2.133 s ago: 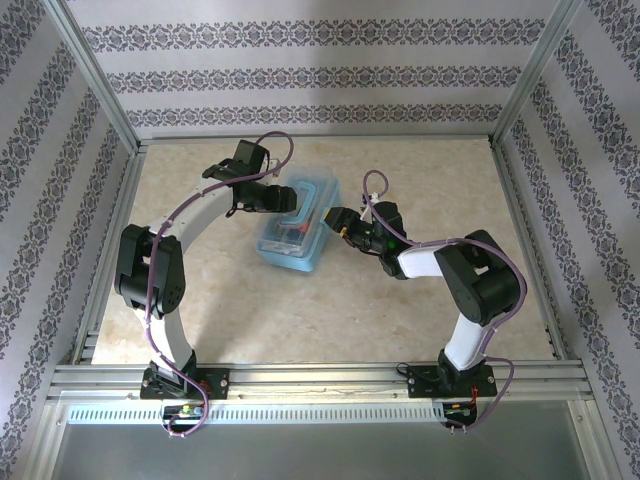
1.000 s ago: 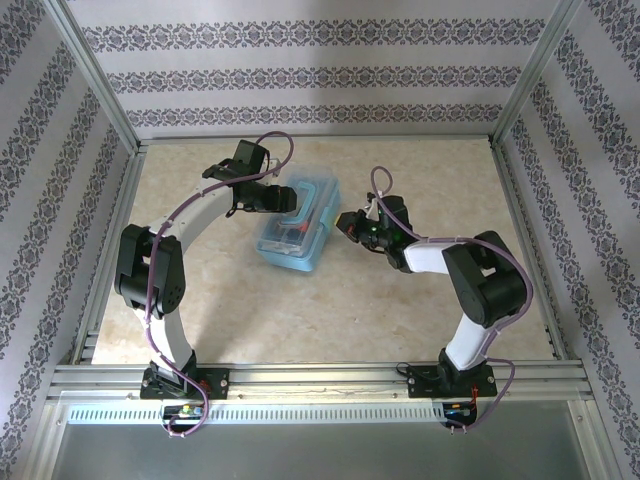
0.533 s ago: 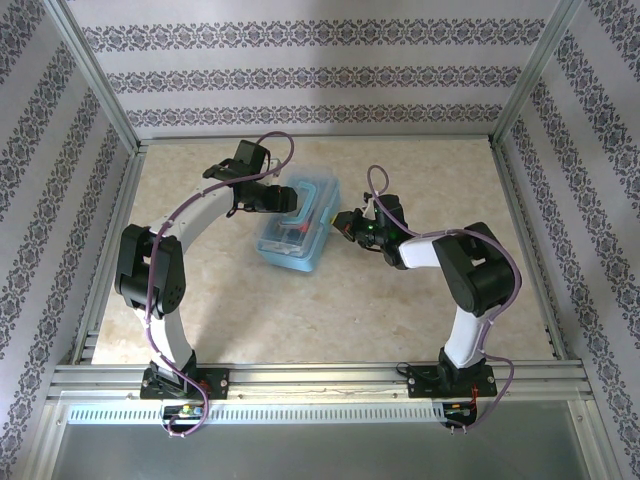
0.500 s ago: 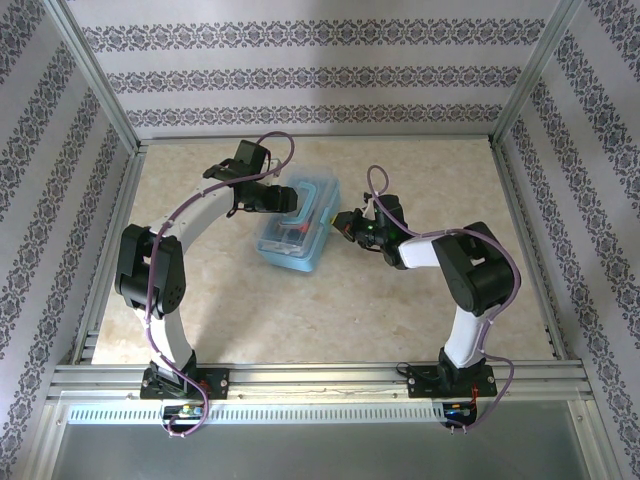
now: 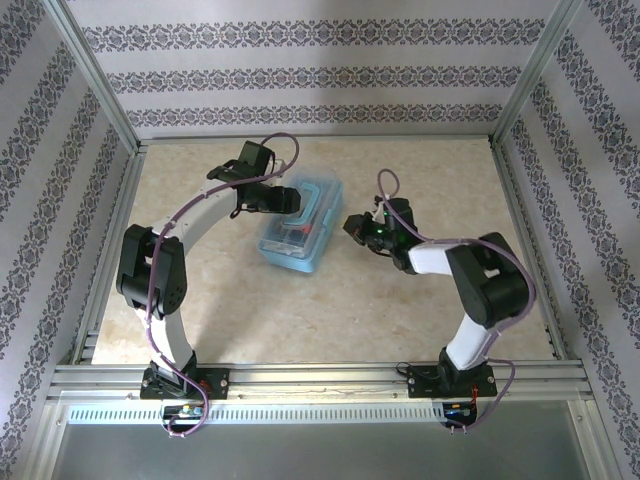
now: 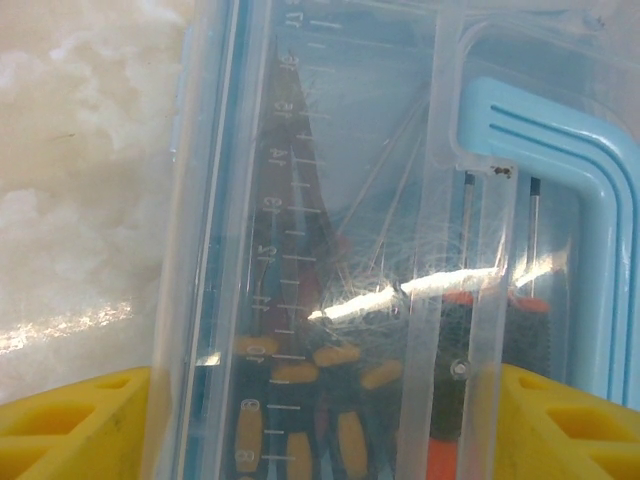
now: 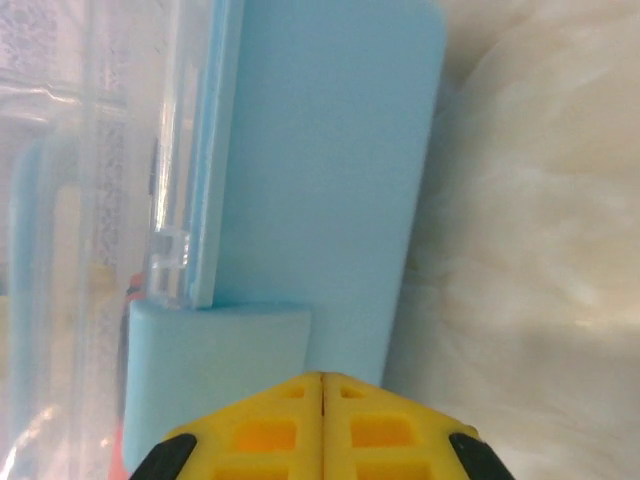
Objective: Pack the tool kit
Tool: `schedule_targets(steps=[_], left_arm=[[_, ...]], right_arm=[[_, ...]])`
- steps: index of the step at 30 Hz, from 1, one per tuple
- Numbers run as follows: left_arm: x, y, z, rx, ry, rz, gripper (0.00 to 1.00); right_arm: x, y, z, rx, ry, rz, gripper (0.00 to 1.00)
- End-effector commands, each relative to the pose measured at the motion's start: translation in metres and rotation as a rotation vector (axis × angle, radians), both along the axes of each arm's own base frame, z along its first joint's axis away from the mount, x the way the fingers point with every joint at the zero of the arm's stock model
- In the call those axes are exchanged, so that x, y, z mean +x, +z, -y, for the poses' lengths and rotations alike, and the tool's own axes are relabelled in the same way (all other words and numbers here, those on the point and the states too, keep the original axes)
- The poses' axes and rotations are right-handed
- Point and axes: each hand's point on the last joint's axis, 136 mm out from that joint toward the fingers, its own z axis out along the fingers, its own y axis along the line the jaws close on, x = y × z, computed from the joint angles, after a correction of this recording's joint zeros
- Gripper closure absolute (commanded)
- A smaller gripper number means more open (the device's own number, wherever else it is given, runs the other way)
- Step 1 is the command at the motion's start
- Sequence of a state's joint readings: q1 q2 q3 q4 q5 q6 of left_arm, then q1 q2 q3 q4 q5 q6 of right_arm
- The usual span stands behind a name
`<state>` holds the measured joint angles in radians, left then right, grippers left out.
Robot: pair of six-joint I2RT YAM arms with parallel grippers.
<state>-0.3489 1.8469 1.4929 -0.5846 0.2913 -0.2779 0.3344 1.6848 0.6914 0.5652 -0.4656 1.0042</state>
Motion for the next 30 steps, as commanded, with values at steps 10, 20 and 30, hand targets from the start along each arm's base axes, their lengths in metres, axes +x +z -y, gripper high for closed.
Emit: schedule_targets(steps=[10,20,30], left_arm=[[-0.053,-0.056,0.003,0.217,-0.012,-0.197,0.52],[-0.060,-0.059,0.047,0.171,0.033,-0.148,0.44],[-0.051,-0.043,0.102,0.039,0.175,-0.009,0.36]], right_arm=[[-0.037,0.056,0.098,-0.445,-0.141,0.180,0.76],[-0.054,0.068,0.110,-0.487,-0.219,0.296,0.82],[-0.062,0.058,0.116,-0.451,-0.273,0.331,0.79]])
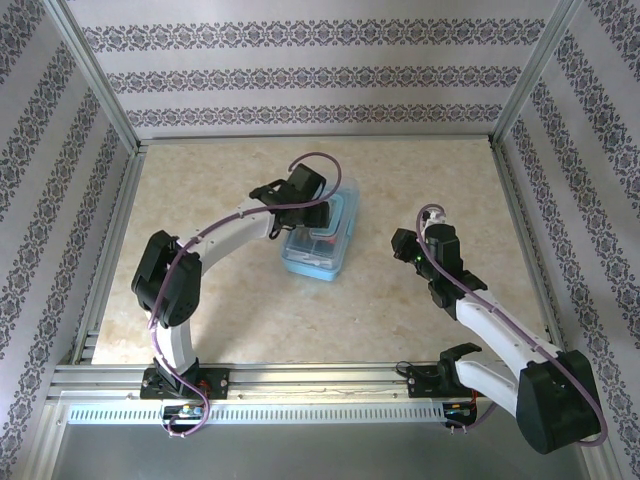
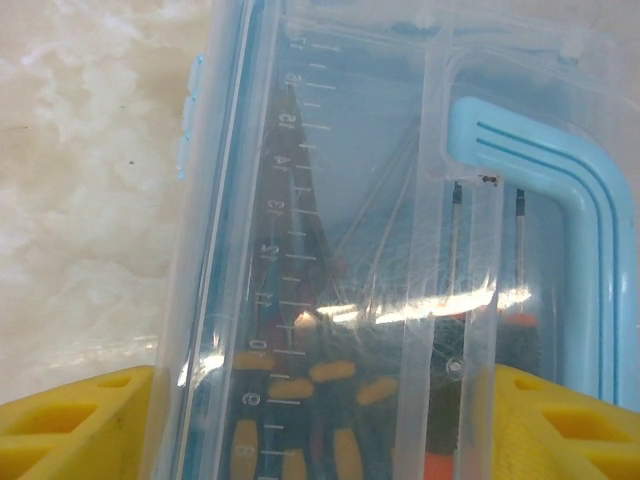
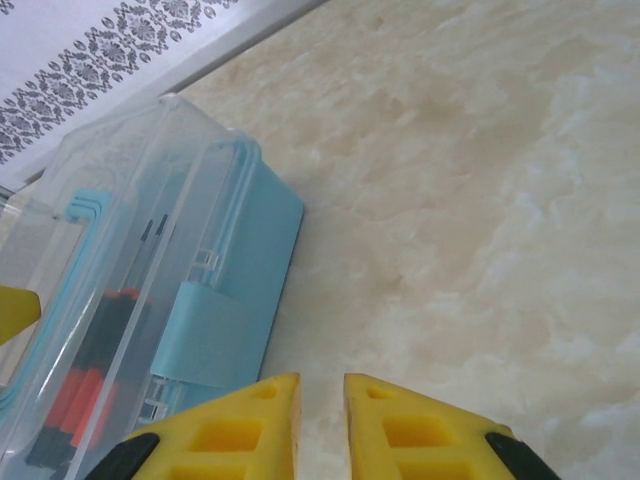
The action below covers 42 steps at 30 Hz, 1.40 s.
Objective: Pack the tool kit
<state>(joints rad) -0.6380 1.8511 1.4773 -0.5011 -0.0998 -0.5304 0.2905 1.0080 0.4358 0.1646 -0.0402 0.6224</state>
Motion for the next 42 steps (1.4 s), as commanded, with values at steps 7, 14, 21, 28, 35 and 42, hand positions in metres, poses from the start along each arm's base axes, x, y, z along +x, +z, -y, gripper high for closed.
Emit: schedule_targets(steps=[7,14,21,28,35,42], left_arm=[[-0.023,-0.030,0.036,-0.110,0.109,-0.057,0.30],[-0.021,0.003,0.037,-0.103,0.043,-0.025,0.10],[-0.024,0.044,0.024,-0.086,-0.018,0.039,0.00],[-0.050,0.104,-0.011,-0.018,-0.096,0.177,0.00],[-0.104,0.090,-0.092,0.066,0.012,0.266,0.00],[-0.151,0.073,-0.151,0.011,0.126,0.378,0.00]], right_arm=[[0.002,0.010,0.006,0.024,-0.040,0.073,0.76],[0.004,0.003,0.009,0.021,-0.060,0.054,0.63],[0.004,0.005,0.011,0.010,-0.066,0.059,0.54],[0.004,-0.002,0.019,-0.007,-0.116,0.038,0.24],[0.005,-0.002,0.016,-0.028,-0.119,0.044,0.02],[0.008,0.005,-0.005,-0.127,-0.068,0.083,0.02]])
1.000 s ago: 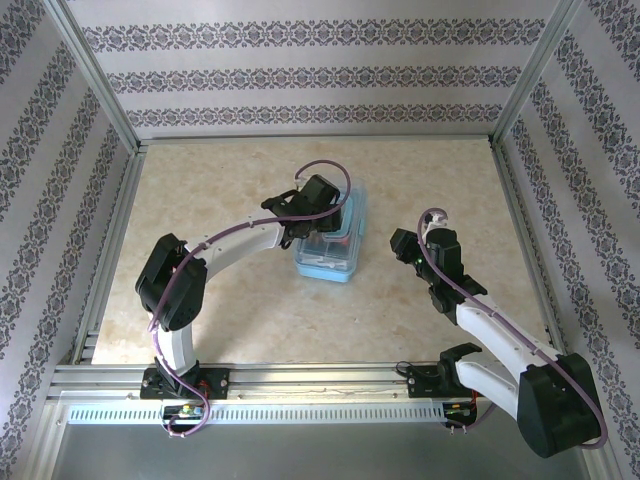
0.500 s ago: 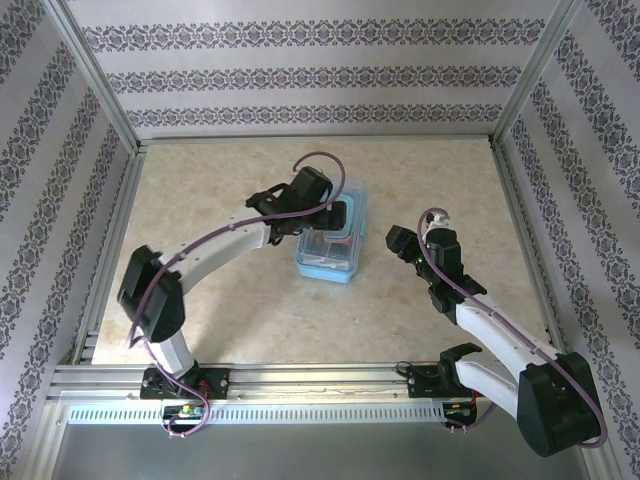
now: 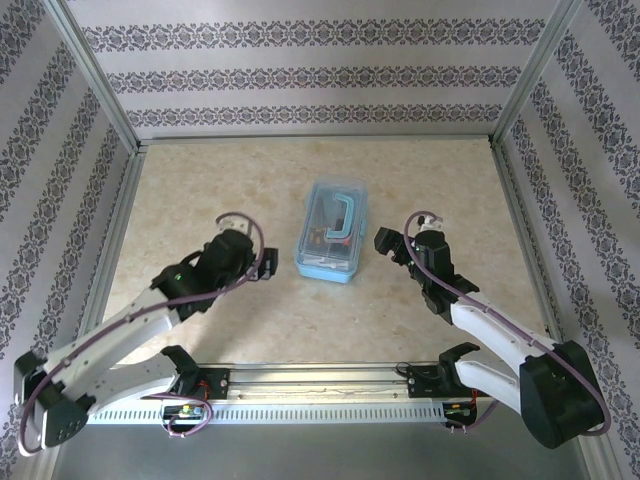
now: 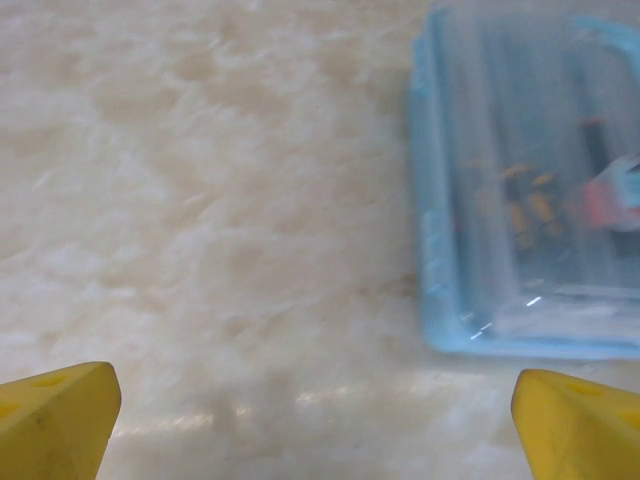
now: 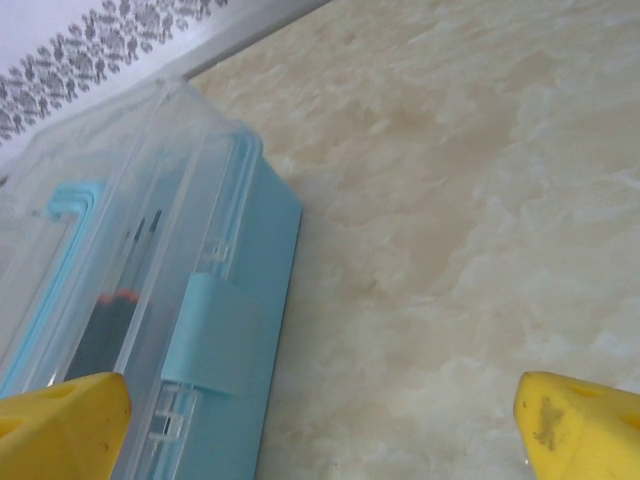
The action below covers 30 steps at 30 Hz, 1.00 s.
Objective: Pack the tool kit
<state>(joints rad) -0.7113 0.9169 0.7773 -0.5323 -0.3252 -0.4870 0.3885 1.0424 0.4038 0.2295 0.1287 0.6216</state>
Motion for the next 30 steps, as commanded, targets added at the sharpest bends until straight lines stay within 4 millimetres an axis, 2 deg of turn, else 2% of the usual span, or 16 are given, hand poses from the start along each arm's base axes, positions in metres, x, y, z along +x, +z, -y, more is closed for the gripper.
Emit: schedule_targets(steps=[1,5,8,13,17,22,25,27,30], left_arm=[[-0.004,0.021,-0.024,-0.024,0.072,0.132,0.00],[-0.007,0.035,-0.043,0.039,0.095,0.227,0.00],[-0.005,0.035,-0.048,0.104,0.077,0.282,0.00],[-0.006,0.030,-0.042,0.134,-0.011,0.378,0.00],[-0.008,0.026,-0.043,0.146,-0.035,0.452,0.00],[-0.002,0.024,-0.065,0.243,0.080,0.511,0.00],[0.005,0.025,-0.080,0.379,0.162,0.549,0.00],[0.012,0.020,-0.081,0.491,0.154,0.592,0.00],[0.022,0.011,-0.089,0.474,0.198,0.618,0.00]], right_arm=[[0.008,0.016,-0.003,-0.053,-0.016,0.064,0.02],[0.008,0.017,-0.002,-0.066,-0.033,0.092,0.02],[0.006,0.021,0.000,-0.077,-0.042,0.120,0.02],[0.001,0.030,0.004,-0.050,-0.067,0.179,0.02],[-0.004,0.027,0.010,-0.035,-0.096,0.200,0.02],[-0.004,0.028,0.008,-0.024,-0.090,0.199,0.02],[-0.003,0.027,0.005,-0.016,-0.081,0.191,0.02],[-0.002,0.024,0.006,-0.023,-0.086,0.182,0.02],[-0.002,0.022,0.006,-0.033,-0.087,0.176,0.02]])
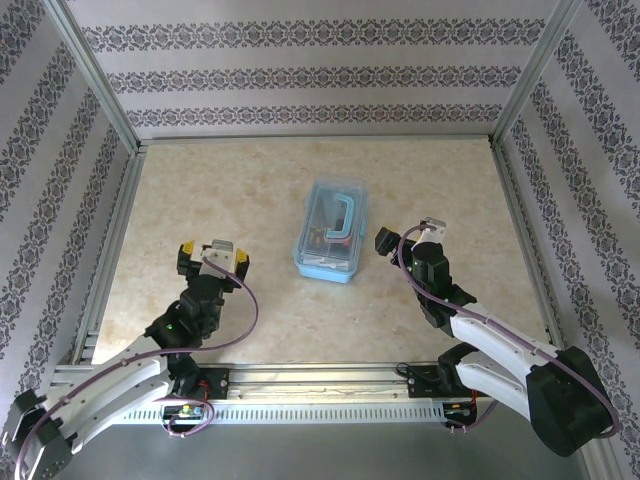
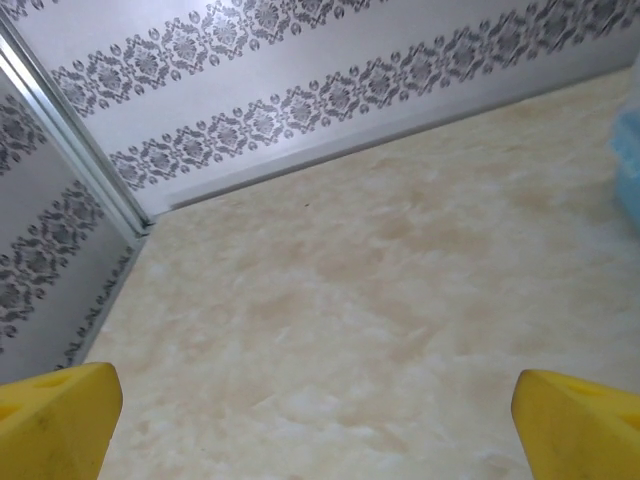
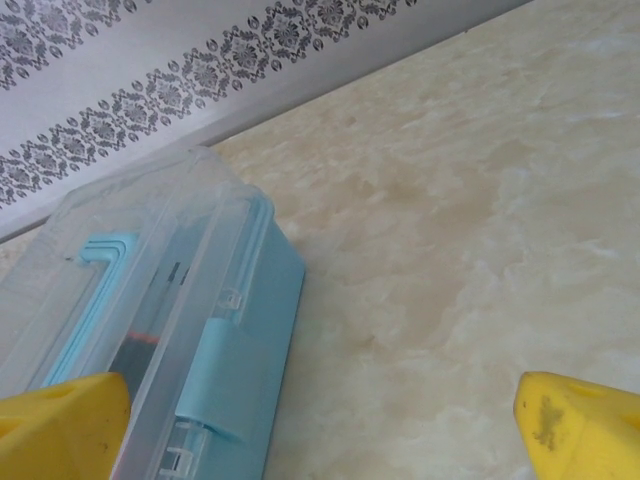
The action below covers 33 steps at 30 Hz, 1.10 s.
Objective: Pack the tool kit
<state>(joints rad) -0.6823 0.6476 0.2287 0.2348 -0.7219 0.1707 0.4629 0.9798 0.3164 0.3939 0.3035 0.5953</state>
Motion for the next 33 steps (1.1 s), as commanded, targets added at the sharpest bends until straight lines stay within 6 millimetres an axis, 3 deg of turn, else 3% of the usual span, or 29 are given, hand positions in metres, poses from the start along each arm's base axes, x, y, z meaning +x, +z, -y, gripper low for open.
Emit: schedule_targets(steps=[1,8,9,13,16,17,21,23,27,29,33], left_arm=[[0.014,0.017,-0.019,-0.013,0.079,0.126,0.00],[0.043,-0.034,-0.061,-0.193,0.181,0.096,0.00],[0.049,-0.034,-0.064,-0.187,0.199,0.112,0.00],[0.076,-0.037,-0.058,-0.122,0.168,0.137,0.00],[0.093,-0.054,-0.058,-0.124,0.170,0.137,0.01],[0.099,-0.050,-0.058,-0.120,0.162,0.132,0.01],[0.103,-0.076,-0.074,-0.275,0.111,0.026,0.01],[0.109,-0.074,-0.079,-0.298,0.106,0.062,0.01],[0.127,-0.081,-0.077,-0.308,0.087,-0.043,0.01],[0.129,-0.087,-0.077,-0.318,0.104,-0.112,0.01],[0.126,-0.085,-0.077,-0.317,0.099,-0.075,0.01]], right_arm=[[0.001,0.004,0.000,0.001,-0.013,0.017,0.02],[0.002,0.003,0.000,0.001,-0.018,0.016,0.02],[0.002,0.003,0.000,0.001,-0.018,0.016,0.02],[0.002,0.002,0.001,-0.004,-0.020,0.014,0.02],[0.002,0.002,0.002,-0.013,-0.025,0.015,0.02],[0.002,0.002,0.004,-0.016,-0.030,0.016,0.02],[0.001,0.003,0.005,-0.012,-0.034,0.021,0.02],[0.002,0.004,0.002,-0.006,-0.025,0.020,0.02],[0.002,0.001,0.003,-0.012,-0.028,0.012,0.02],[0.003,-0.001,0.002,-0.018,-0.026,0.007,0.02],[0.003,-0.002,0.007,-0.055,-0.049,0.007,0.02]])
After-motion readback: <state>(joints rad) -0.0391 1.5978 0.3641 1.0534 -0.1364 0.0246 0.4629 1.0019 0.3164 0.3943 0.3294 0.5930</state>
